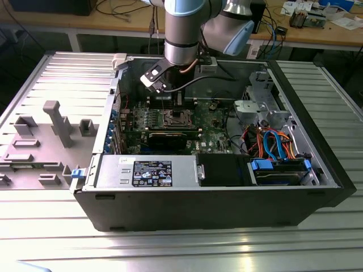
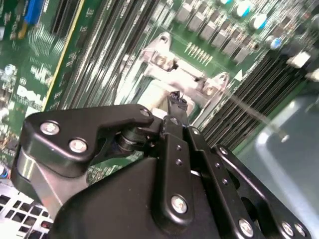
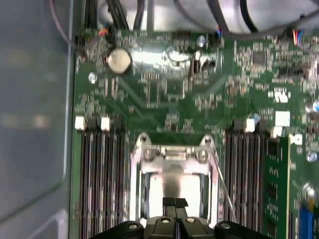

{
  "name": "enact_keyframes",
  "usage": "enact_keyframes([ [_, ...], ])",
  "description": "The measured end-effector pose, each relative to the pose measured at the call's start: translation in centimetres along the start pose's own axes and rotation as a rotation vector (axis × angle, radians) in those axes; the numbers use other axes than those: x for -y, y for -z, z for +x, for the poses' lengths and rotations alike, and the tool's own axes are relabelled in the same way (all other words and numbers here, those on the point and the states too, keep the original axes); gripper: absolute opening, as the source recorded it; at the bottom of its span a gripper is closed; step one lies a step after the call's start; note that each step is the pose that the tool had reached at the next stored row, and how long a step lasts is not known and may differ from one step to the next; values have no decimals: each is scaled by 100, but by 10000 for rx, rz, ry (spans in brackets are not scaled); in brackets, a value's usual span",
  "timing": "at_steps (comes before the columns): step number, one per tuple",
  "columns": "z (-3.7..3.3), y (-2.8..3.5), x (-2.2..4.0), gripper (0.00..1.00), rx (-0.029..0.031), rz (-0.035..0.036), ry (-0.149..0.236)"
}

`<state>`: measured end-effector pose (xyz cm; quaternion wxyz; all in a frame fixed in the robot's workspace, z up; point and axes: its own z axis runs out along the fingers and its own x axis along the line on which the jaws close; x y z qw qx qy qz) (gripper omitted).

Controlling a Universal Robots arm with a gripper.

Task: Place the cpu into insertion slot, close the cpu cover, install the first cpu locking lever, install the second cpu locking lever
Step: 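Close the cpu cover, then install the first cpu locking lever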

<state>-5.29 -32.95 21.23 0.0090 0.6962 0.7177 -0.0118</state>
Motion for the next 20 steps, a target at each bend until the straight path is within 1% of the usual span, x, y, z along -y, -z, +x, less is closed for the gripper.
enact_keyframes([
  [1, -1, 0, -23, 11, 1, 1, -1],
  [2, -1, 0, -27, 11, 0, 0, -1],
  [15, -1, 0, -30, 11, 0, 0, -2],
  [17, 0, 10, -31, 11, 0, 0, -2],
  [20, -2, 49, -30, 11, 0, 1, -2],
])
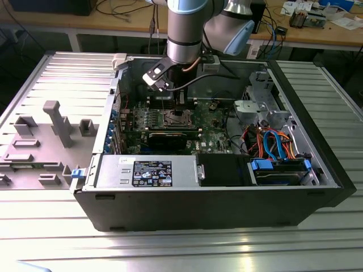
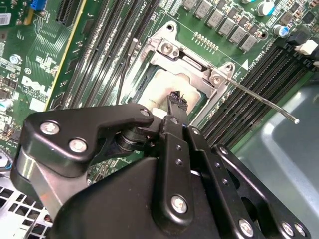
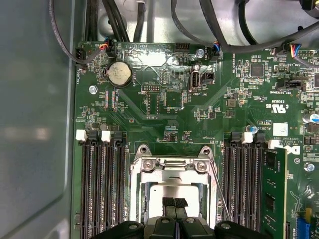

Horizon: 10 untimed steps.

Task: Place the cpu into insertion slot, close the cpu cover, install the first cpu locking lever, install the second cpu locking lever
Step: 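Install the first cpu locking lever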

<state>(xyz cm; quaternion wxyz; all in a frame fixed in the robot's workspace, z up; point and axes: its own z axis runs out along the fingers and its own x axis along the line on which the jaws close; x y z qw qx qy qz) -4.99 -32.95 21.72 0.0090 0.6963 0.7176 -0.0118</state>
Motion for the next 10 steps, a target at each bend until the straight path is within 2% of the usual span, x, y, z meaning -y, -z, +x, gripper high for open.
enact_keyframes([
  [7, -4, 154, 0, 11, -1, 0, 0],
  [10, -7, 247, 0, 11, 0, 0, 0],
])
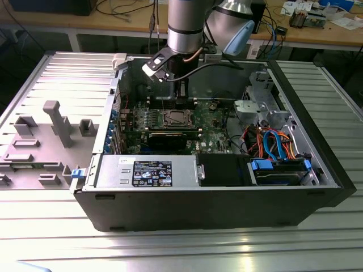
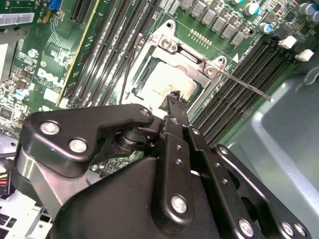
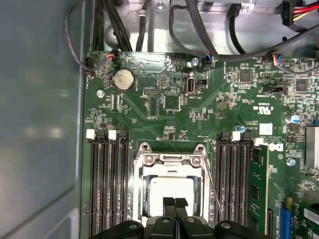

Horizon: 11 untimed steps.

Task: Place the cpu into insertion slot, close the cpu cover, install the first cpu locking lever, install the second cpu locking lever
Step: 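Install the first cpu locking lever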

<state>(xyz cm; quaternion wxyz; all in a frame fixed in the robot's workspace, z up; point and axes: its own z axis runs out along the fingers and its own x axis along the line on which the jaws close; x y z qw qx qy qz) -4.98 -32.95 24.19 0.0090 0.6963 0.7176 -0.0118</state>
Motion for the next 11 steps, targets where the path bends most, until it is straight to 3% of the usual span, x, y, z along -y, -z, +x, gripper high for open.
enact_keyframes([
  [6, 0, 13, 0, 11, -1, -1, 26],
  [11, 0, 13, 0, 11, 2, -23, 760],
])
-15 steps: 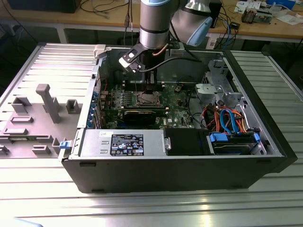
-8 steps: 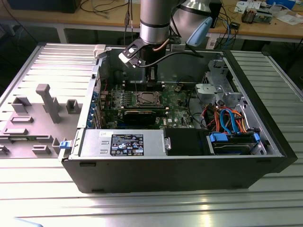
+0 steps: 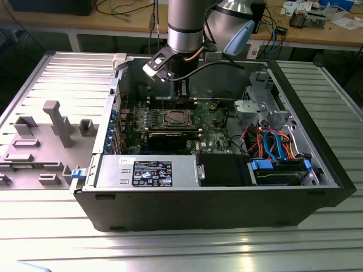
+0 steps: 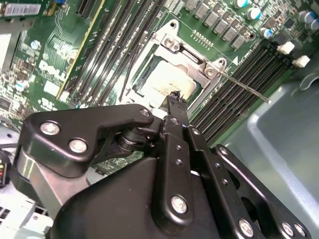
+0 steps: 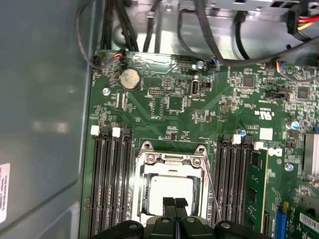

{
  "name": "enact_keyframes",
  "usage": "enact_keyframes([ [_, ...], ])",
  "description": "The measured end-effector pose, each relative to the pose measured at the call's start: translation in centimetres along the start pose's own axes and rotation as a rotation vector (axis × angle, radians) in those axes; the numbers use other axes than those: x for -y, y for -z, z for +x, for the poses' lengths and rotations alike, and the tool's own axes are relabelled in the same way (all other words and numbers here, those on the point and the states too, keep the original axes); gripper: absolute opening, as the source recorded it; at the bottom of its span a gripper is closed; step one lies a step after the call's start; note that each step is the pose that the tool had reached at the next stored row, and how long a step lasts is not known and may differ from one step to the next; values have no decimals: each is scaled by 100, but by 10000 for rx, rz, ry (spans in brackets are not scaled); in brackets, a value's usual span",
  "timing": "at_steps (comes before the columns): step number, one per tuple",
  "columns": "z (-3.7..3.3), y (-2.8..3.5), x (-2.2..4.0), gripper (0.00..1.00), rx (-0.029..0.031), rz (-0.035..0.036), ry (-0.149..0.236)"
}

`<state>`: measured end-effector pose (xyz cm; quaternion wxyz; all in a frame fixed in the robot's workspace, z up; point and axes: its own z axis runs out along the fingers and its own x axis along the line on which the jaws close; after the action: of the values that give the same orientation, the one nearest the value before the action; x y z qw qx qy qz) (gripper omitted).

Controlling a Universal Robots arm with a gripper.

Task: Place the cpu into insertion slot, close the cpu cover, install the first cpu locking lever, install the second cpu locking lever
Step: 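Install the first cpu locking lever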

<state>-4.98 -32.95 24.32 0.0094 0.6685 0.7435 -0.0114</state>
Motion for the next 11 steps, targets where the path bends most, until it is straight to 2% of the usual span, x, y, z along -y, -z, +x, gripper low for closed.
enact_keyframes([
  [7, 0, 0, 1, 11, 5, -29, 1007],
  [11, 1, 0, 10, 11, 6, -31, 1080],
])
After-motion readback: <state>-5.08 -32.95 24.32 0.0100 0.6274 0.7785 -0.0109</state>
